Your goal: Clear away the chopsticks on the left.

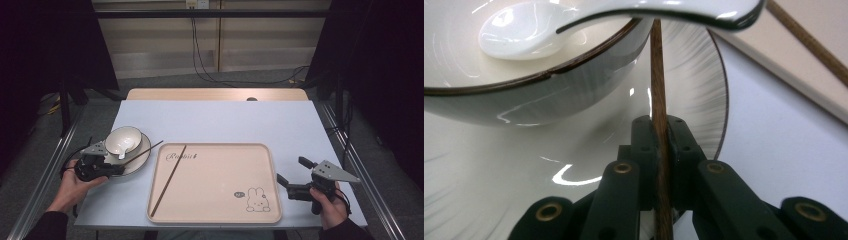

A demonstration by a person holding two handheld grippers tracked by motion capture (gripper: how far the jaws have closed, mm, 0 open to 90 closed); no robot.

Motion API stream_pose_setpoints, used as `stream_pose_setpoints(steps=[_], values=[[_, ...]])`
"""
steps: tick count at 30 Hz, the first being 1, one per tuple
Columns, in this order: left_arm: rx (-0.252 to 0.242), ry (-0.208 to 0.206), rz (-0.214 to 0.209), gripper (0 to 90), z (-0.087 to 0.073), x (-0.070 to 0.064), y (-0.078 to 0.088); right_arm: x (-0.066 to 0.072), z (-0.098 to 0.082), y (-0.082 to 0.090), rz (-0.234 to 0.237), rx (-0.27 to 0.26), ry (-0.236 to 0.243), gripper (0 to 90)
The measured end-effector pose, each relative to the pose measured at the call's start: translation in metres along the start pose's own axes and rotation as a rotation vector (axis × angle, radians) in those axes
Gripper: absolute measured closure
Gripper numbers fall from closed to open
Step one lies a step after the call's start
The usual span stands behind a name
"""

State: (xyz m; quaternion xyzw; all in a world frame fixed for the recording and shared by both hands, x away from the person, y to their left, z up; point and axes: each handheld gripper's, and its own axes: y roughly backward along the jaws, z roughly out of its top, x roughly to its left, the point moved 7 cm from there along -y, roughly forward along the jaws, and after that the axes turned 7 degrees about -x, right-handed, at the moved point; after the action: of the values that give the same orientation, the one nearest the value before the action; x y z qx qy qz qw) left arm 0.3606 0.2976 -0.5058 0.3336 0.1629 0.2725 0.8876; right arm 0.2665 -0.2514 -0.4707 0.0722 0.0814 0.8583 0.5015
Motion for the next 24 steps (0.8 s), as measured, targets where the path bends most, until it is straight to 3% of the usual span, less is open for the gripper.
stream_pose_setpoints(steps=[2, 13, 24], values=[[-0.008, 0.005, -0.016, 84.3, 0.001, -0.001, 0.001, 0.000, 0.000, 0.000, 0.000, 0.000, -0.002, 2.1], [-0.042, 0.026, -0.013, 84.4, 0.006, -0.005, 0.010, 0.000, 0.000, 0.000, -0.003, -0.003, -0.003, 2.3], [-0.081, 0.090, -0.009, 84.3, 0.003, -0.016, 0.025, 0.000, 0.000, 0.000, 0.000, -0.002, -0.001, 2.3]])
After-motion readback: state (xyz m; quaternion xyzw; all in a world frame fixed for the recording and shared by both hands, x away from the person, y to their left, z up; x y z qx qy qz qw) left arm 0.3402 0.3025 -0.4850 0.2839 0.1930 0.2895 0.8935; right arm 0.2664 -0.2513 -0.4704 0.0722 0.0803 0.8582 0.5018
